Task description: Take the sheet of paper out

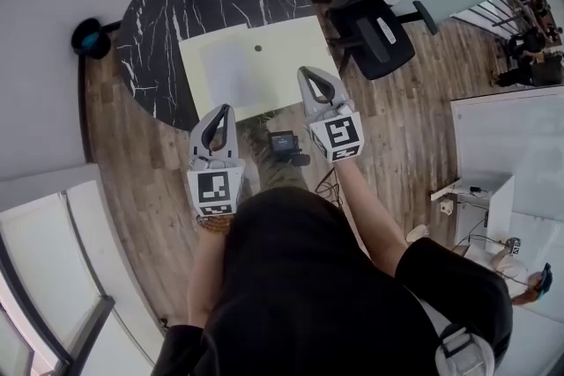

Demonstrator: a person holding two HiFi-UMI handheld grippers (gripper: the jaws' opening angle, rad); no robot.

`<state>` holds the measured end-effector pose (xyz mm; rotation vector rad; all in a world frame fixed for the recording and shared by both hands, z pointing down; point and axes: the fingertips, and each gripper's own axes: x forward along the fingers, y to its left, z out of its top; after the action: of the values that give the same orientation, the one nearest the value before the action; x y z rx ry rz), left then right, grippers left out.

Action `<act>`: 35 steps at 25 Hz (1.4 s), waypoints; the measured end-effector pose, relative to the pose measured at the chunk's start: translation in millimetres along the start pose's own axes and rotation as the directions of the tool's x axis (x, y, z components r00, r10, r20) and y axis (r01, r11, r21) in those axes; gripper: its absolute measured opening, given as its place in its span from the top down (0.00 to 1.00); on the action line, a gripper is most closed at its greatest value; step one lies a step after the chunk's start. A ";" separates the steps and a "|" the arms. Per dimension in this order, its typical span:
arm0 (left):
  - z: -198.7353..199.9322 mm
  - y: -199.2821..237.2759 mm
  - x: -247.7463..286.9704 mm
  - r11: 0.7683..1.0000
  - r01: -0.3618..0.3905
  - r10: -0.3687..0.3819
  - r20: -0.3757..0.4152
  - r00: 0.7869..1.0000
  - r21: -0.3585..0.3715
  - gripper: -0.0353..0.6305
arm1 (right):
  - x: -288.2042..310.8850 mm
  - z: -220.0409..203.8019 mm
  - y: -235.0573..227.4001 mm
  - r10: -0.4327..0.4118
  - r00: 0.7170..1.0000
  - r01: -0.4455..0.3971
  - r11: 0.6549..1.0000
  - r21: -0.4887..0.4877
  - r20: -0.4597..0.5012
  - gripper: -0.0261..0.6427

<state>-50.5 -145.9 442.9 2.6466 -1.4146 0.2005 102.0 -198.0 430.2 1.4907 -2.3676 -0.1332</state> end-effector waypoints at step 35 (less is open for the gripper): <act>-58.4 27.1 32.5 0.998 -0.062 0.060 -0.203 0.977 -0.005 0.94 | 179.9 -216.7 44.1 0.409 0.820 -0.363 0.912 0.189 -0.399 0.83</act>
<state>-58.3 -176.8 507.6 2.4920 -1.4257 0.4533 65.4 -316.8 686.8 0.9162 -2.2652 0.3901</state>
